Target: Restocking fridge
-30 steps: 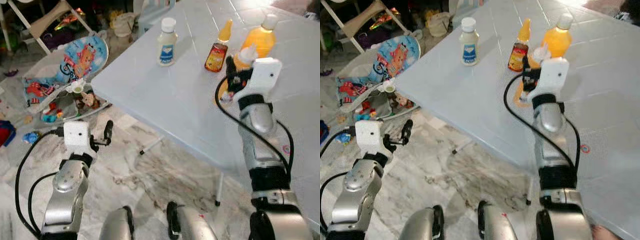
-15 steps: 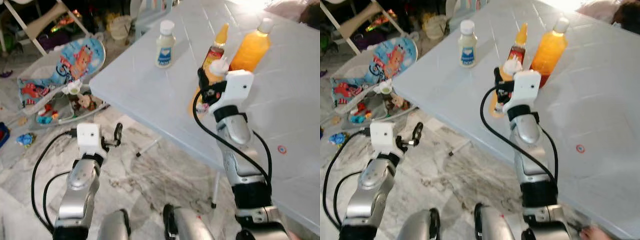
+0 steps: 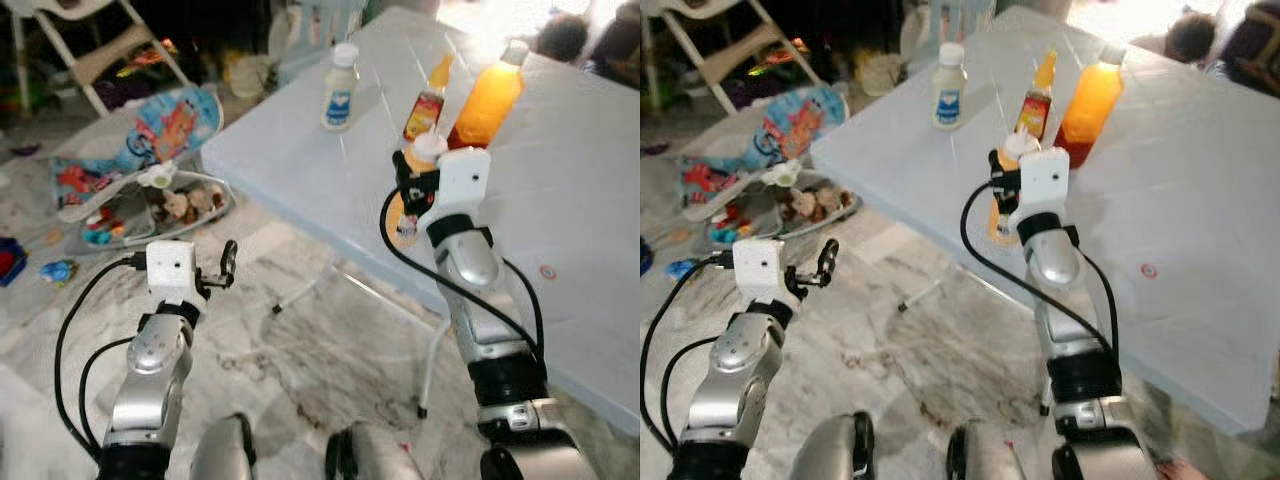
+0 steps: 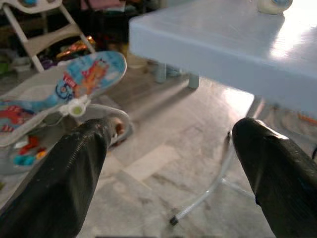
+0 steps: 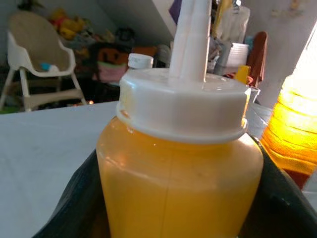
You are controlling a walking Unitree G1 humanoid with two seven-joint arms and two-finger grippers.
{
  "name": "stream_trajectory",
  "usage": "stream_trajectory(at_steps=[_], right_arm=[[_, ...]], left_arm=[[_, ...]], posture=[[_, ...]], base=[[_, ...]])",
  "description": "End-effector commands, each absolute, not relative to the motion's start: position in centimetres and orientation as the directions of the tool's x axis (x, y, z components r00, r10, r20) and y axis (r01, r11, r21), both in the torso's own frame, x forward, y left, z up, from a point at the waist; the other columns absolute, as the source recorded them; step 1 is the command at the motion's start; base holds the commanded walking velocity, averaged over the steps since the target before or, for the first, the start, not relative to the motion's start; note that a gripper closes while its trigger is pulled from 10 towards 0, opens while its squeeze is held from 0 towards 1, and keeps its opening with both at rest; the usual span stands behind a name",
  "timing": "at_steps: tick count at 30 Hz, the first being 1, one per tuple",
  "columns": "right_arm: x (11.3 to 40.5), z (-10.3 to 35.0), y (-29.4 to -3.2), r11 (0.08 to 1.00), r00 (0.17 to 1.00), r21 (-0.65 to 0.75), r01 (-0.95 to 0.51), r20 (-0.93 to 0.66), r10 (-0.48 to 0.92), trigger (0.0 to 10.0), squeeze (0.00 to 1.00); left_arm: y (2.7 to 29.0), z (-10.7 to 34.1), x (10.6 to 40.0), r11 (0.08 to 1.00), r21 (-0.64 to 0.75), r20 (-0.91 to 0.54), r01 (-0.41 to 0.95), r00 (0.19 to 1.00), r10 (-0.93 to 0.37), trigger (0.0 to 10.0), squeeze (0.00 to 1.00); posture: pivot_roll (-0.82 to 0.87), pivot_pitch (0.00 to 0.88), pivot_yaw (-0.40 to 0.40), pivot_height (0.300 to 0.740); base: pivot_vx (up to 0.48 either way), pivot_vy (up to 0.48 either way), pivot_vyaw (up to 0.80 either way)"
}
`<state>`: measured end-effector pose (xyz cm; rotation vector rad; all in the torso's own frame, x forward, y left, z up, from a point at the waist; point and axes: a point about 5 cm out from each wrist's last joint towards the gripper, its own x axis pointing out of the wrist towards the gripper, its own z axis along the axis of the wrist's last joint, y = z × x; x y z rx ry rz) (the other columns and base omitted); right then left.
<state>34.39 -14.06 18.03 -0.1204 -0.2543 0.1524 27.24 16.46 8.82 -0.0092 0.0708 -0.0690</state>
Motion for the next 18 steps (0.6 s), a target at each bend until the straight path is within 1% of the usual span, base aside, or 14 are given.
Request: stream_trajectory(at_steps=[1,12,14,18], right_arm=[[34.6,17.7,-14.4,0.984,0.962,-0.126,-0.126,0.226,0.152,10.0,0.00],[34.3,16.1,-13.7,0.980,0.963,-0.117,-0.161,0.198,0.182,10.0,0.00],[34.1,15.7,-13.7,0.981,0.965,-0.104,-0.165,0.188,0.182,10.0,0.00],[33.8,14.8,-13.8,0.982,0.971,-0.099,-0.159,0.166,0.174,10.0,0.00]], left_arm=[[16.5,8.7,27.1,0.997,-0.001,-0.076,0.082,0.994,-0.081,10.0,0.00],[16.5,8.3,26.8,0.996,0.004,-0.081,0.085,0.993,-0.084,10.0,0.00],[16.5,8.3,26.8,0.996,0.004,-0.082,0.087,0.993,-0.086,10.0,0.00],[16.2,8.2,27.0,0.995,0.003,-0.080,0.096,0.992,-0.095,10.0,0.00]], posture=[[0.02,0.067,-0.044,0.740],[0.03,0.049,-0.053,0.740],[0.03,0.040,-0.054,0.740],[0.03,0.033,-0.054,0.740]], base=[[-0.266,0.000,0.00],[-0.284,0.000,0.00],[-0.371,0.000,0.52],[-0.370,0.000,0.80]])
